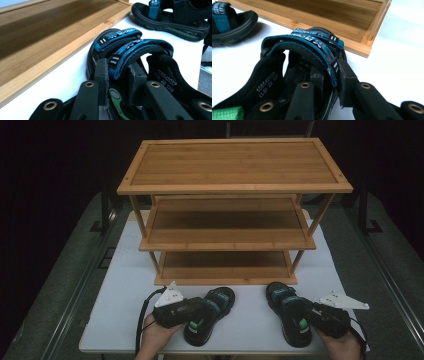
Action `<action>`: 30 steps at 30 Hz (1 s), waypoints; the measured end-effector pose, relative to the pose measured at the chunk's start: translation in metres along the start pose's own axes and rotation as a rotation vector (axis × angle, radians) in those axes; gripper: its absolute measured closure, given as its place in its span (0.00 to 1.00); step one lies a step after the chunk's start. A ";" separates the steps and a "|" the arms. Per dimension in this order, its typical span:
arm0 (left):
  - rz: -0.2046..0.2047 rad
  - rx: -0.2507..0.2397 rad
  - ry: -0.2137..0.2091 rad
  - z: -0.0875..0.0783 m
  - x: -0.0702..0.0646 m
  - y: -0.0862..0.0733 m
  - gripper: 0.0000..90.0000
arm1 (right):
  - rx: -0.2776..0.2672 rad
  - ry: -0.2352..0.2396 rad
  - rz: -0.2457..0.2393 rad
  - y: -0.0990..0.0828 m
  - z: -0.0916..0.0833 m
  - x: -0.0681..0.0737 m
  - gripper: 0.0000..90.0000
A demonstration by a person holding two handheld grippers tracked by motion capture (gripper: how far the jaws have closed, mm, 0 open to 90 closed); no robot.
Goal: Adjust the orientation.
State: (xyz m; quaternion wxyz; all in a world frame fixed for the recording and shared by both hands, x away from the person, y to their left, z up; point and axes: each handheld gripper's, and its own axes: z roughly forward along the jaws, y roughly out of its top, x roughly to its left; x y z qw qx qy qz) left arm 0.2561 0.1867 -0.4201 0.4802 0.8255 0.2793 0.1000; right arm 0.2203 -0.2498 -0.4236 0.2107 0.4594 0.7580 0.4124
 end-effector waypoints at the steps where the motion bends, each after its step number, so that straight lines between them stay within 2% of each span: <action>1: 0.000 0.000 -0.001 0.000 0.000 0.000 0.82 | -0.003 0.004 0.005 0.000 0.000 0.000 0.85; 5: 0.008 -0.001 0.005 0.000 -0.002 0.001 0.82 | -0.015 0.030 0.023 0.000 -0.002 0.000 0.85; 16: 0.011 -0.022 0.048 -0.005 -0.002 0.002 0.83 | -0.030 0.066 0.007 0.003 -0.003 0.010 0.85; 24: 0.015 -0.061 0.099 -0.011 -0.002 0.006 0.83 | -0.078 0.083 0.033 0.012 -0.003 0.023 0.85; 26: 0.012 -0.070 0.110 -0.011 0.000 0.008 0.83 | -0.095 0.108 0.038 0.016 -0.001 0.028 0.85; 30: 0.011 -0.085 0.131 -0.011 0.001 0.011 0.83 | -0.096 0.107 0.031 0.023 0.008 0.036 0.85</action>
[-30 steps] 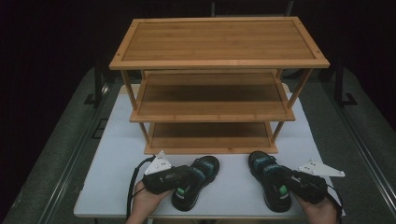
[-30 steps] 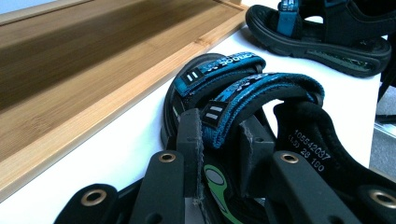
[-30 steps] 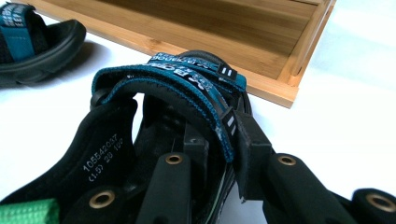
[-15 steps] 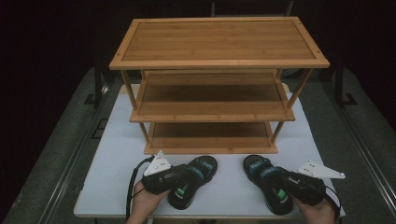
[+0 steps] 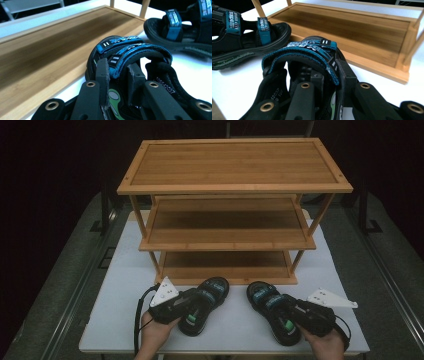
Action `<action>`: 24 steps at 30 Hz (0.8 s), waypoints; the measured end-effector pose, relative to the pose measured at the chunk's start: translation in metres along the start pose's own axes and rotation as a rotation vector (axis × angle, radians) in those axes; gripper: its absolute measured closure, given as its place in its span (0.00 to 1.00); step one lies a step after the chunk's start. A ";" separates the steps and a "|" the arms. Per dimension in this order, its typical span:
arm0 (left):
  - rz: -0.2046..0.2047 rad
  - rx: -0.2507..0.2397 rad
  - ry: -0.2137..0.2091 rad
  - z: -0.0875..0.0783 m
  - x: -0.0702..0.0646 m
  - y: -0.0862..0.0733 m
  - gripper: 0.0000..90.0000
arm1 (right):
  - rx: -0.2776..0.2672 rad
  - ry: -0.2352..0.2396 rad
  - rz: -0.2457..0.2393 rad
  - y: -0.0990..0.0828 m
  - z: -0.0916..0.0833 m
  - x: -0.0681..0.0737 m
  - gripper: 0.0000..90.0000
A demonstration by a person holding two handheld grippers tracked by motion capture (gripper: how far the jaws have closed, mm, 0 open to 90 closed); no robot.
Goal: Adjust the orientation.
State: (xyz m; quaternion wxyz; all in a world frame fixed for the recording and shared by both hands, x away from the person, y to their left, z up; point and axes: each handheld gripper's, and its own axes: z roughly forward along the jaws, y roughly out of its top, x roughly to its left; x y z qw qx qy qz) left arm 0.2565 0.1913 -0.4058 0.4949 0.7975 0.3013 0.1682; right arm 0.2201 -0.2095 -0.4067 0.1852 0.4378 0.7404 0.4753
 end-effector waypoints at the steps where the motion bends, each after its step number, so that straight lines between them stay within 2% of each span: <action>1: -0.006 -0.005 0.006 0.001 0.001 0.000 0.83 | 0.001 -0.003 -0.008 0.002 0.003 0.002 0.85; 8: -0.044 -0.039 0.056 0.014 0.011 0.003 0.83 | -0.005 -0.030 -0.016 0.011 0.023 0.009 0.85; 12: -0.044 -0.055 0.096 0.021 0.013 0.005 0.83 | -0.020 -0.054 -0.031 0.019 0.037 0.013 0.85; 17: -0.057 -0.066 0.118 0.028 0.018 0.008 0.84 | -0.037 -0.087 -0.057 0.025 0.054 0.018 0.85; 24: -0.072 -0.085 0.167 0.038 0.023 0.010 0.84 | -0.050 -0.110 -0.056 0.029 0.070 0.018 0.85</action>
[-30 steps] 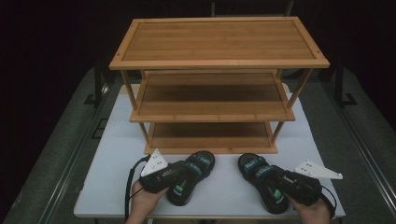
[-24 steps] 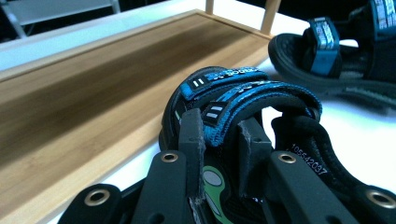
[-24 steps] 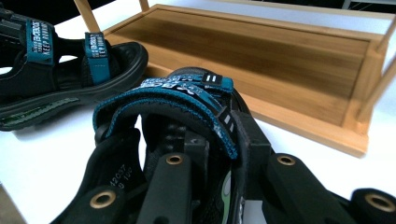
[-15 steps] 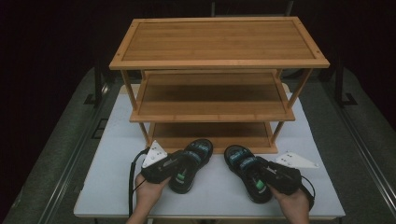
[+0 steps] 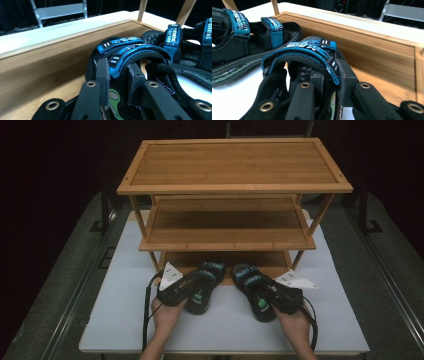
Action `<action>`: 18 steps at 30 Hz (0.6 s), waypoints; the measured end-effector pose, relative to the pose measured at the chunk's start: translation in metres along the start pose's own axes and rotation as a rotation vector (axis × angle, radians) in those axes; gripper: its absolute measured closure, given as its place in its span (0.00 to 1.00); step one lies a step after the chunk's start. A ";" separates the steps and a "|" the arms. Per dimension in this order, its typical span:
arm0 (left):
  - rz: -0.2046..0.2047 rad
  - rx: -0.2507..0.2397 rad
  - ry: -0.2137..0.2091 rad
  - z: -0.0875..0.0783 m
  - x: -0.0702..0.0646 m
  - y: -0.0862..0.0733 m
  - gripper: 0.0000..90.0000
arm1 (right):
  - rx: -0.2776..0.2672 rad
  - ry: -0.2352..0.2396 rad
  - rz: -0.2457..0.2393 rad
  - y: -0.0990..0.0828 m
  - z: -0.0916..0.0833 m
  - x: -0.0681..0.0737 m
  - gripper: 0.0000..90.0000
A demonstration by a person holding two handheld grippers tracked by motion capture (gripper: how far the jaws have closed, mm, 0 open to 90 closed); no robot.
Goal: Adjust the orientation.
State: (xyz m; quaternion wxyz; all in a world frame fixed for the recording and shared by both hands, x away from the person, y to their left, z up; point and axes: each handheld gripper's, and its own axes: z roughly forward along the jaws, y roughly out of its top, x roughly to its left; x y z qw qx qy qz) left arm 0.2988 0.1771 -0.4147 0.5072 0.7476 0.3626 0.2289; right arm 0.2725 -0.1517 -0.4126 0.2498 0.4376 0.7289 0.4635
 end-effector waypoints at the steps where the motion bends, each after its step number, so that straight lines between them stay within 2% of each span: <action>1: 0.003 -0.001 0.003 0.001 0.000 0.001 0.84 | -0.002 -0.004 0.006 0.000 0.002 0.001 0.85; 4: 0.000 -0.003 0.011 0.006 0.000 0.002 0.84 | -0.007 -0.015 0.013 0.002 0.009 0.002 0.85; 8: 0.000 0.005 0.044 0.014 0.000 0.002 0.84 | -0.017 -0.043 0.023 0.005 0.021 0.004 0.85; 10: -0.002 0.003 0.046 0.016 0.000 0.002 0.84 | -0.018 -0.055 0.029 0.006 0.025 0.005 0.85; 13: -0.027 0.005 0.054 0.023 0.003 0.000 0.84 | -0.025 -0.071 0.043 0.006 0.032 0.005 0.85; 18: -0.037 0.002 0.050 0.026 0.006 0.000 0.84 | -0.040 -0.090 0.047 0.007 0.039 0.005 0.85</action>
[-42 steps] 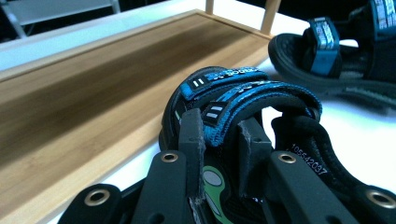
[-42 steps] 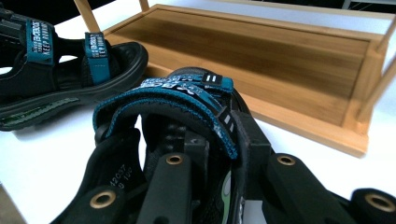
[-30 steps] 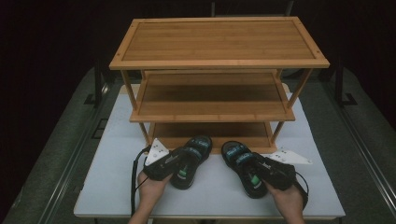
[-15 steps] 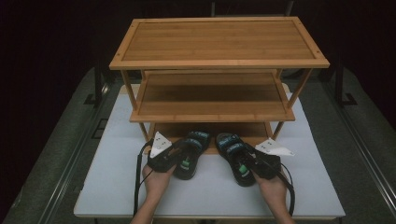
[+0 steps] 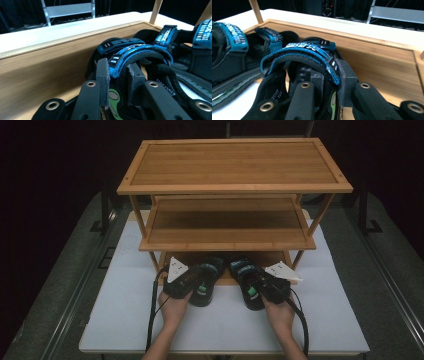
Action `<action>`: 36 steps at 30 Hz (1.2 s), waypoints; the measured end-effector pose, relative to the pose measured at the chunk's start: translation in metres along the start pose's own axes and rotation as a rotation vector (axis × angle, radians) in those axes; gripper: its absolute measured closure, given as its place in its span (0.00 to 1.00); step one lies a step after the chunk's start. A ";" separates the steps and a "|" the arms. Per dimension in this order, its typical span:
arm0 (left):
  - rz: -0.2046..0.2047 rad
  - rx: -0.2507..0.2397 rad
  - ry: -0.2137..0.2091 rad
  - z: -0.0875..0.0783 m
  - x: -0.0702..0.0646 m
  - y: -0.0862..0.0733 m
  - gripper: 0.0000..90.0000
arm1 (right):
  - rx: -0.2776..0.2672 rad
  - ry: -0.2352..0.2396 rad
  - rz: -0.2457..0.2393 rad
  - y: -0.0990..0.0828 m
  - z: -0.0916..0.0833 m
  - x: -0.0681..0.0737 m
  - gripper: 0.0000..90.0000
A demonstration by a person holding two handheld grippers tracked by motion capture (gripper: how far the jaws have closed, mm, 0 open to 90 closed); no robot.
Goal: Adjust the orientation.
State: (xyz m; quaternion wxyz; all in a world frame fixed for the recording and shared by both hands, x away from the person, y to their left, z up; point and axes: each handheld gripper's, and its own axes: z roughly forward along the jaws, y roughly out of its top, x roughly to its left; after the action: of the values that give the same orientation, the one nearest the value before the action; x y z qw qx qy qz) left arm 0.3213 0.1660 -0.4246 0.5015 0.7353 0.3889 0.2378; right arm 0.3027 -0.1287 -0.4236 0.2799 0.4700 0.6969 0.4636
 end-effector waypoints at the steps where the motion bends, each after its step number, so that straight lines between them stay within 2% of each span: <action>1: -0.003 0.001 -0.003 0.001 0.001 0.000 0.84 | -0.005 -0.007 0.008 0.000 0.003 0.000 0.85; 6: 0.000 0.013 -0.014 0.000 0.003 -0.001 0.83 | -0.002 -0.019 0.019 -0.002 0.006 0.000 0.83; 10: -0.007 0.014 -0.033 0.000 0.005 0.001 0.80 | -0.003 -0.007 -0.018 -0.001 0.005 0.001 0.78; 13: -0.014 0.010 -0.054 -0.001 0.006 0.001 0.76 | -0.016 -0.005 -0.039 0.001 0.004 -0.002 0.74; 14: -0.018 0.006 -0.059 -0.001 0.006 0.002 0.71 | -0.019 0.003 -0.036 0.001 0.002 -0.004 0.71; 18: -0.009 -0.006 -0.064 -0.002 0.004 0.004 0.66 | -0.015 0.012 -0.055 0.002 0.001 -0.005 0.68; 19: -0.008 -0.011 -0.068 -0.003 0.004 0.005 0.61 | -0.009 0.013 -0.061 0.002 0.000 -0.004 0.65; 20: -0.008 -0.019 -0.086 -0.004 0.003 0.006 0.60 | -0.006 0.016 -0.057 0.002 -0.001 -0.004 0.63; 21: -0.008 -0.019 -0.086 -0.004 0.003 0.006 0.59 | -0.006 0.016 -0.057 0.002 -0.001 -0.004 0.63; 22: 0.009 -0.022 -0.085 -0.005 0.002 0.007 0.59 | -0.004 0.016 -0.058 0.002 -0.001 -0.004 0.62; 27: 0.021 -0.041 -0.102 -0.012 -0.001 0.012 0.53 | -0.001 0.012 -0.072 0.003 -0.008 -0.004 0.56; 33: 0.069 -0.045 -0.127 -0.020 -0.006 0.013 0.46 | 0.000 0.042 -0.067 0.003 -0.018 -0.007 0.51; 36: 0.079 -0.054 -0.141 -0.027 -0.007 0.014 0.43 | 0.004 0.066 -0.069 0.004 -0.025 -0.010 0.48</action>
State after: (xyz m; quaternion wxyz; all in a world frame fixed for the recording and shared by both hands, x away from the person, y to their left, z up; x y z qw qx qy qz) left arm 0.3019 0.1726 -0.4013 0.5374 0.7514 0.3165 0.2153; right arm 0.2874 -0.1466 -0.4100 0.2716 0.4308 0.7225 0.4677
